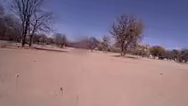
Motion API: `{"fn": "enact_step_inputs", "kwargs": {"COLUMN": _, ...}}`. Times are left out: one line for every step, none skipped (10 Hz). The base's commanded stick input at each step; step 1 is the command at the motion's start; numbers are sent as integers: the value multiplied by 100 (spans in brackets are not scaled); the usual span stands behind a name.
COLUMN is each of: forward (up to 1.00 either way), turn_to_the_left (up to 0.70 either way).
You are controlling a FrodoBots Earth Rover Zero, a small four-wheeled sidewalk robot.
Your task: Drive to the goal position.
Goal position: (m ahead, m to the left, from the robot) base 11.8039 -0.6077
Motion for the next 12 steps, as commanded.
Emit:
{"fn": "enact_step_inputs", "kwargs": {"forward": 100, "turn_to_the_left": 0}}
{"fn": "enact_step_inputs", "kwargs": {"forward": 100, "turn_to_the_left": 0}}
{"fn": "enact_step_inputs", "kwargs": {"forward": 100, "turn_to_the_left": 0}}
{"fn": "enact_step_inputs", "kwargs": {"forward": 100, "turn_to_the_left": 0}}
{"fn": "enact_step_inputs", "kwargs": {"forward": 100, "turn_to_the_left": 0}}
{"fn": "enact_step_inputs", "kwargs": {"forward": 100, "turn_to_the_left": 0}}
{"fn": "enact_step_inputs", "kwargs": {"forward": 100, "turn_to_the_left": 0}}
{"fn": "enact_step_inputs", "kwargs": {"forward": 100, "turn_to_the_left": 0}}
{"fn": "enact_step_inputs", "kwargs": {"forward": 100, "turn_to_the_left": 0}}
{"fn": "enact_step_inputs", "kwargs": {"forward": 100, "turn_to_the_left": 0}}
{"fn": "enact_step_inputs", "kwargs": {"forward": 100, "turn_to_the_left": 0}}
{"fn": "enact_step_inputs", "kwargs": {"forward": 100, "turn_to_the_left": 0}}
